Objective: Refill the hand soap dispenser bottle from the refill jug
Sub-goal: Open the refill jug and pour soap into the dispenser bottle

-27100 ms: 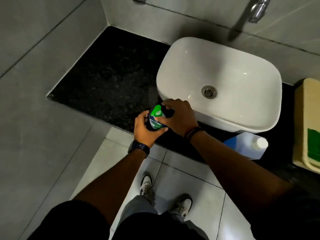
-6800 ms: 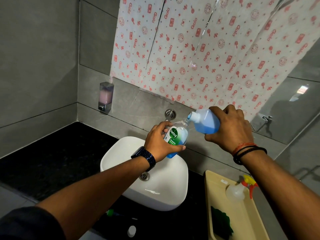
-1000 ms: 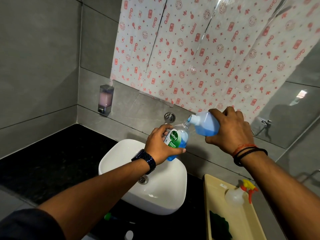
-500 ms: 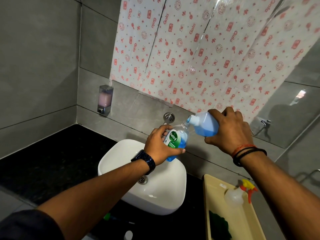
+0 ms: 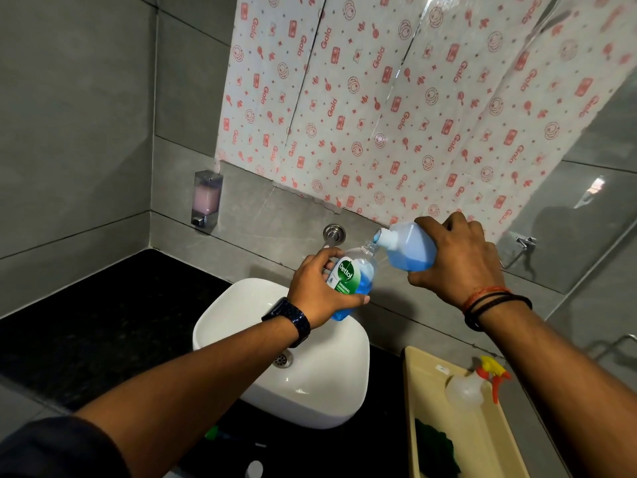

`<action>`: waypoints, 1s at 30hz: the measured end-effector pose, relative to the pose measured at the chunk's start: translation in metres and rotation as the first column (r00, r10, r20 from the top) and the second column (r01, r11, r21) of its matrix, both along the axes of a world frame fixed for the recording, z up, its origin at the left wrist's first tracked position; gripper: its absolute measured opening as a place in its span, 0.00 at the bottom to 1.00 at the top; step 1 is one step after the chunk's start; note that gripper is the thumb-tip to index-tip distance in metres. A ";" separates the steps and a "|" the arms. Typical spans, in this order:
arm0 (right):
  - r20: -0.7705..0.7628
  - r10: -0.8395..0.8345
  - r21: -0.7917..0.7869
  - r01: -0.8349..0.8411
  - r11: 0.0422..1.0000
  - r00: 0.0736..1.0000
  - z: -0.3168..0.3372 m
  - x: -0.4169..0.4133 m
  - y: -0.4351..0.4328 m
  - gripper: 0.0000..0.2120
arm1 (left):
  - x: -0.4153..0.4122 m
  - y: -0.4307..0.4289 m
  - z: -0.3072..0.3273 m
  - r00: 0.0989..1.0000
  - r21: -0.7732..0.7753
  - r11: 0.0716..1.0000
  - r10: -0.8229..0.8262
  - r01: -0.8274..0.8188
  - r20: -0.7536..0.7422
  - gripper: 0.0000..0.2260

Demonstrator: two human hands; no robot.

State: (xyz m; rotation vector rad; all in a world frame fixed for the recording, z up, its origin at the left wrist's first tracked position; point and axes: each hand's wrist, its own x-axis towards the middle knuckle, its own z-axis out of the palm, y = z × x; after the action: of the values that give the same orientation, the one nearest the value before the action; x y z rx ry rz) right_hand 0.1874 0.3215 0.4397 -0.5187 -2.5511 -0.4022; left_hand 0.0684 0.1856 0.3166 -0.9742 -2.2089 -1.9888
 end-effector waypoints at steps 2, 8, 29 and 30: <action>-0.006 0.003 -0.001 -0.003 1.000 1.000 0.000 0.001 0.000 0.37 | 0.000 0.000 0.000 1.000 0.008 1.000 -0.003 0.003 0.001 0.33; -0.027 0.021 -0.030 -0.022 0.999 0.999 -0.004 0.000 0.003 0.38 | -0.001 0.001 -0.002 1.000 0.023 1.000 -0.005 0.006 -0.014 0.34; -0.108 0.262 -0.933 -0.189 0.307 0.959 -0.273 0.018 -0.018 0.30 | -0.079 -0.203 -0.219 0.854 -0.194 0.859 0.502 -0.474 0.136 0.30; -0.095 0.253 -0.941 -0.169 0.292 0.963 -0.288 0.020 -0.019 0.30 | -0.081 -0.208 -0.230 0.845 -0.220 0.847 0.517 -0.483 0.136 0.31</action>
State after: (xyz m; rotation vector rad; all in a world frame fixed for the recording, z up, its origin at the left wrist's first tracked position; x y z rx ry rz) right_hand 0.2072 0.3021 0.1517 -0.5100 -2.6149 1.3525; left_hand -0.0123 -0.0226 0.0864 -0.1596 -2.4381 -1.7162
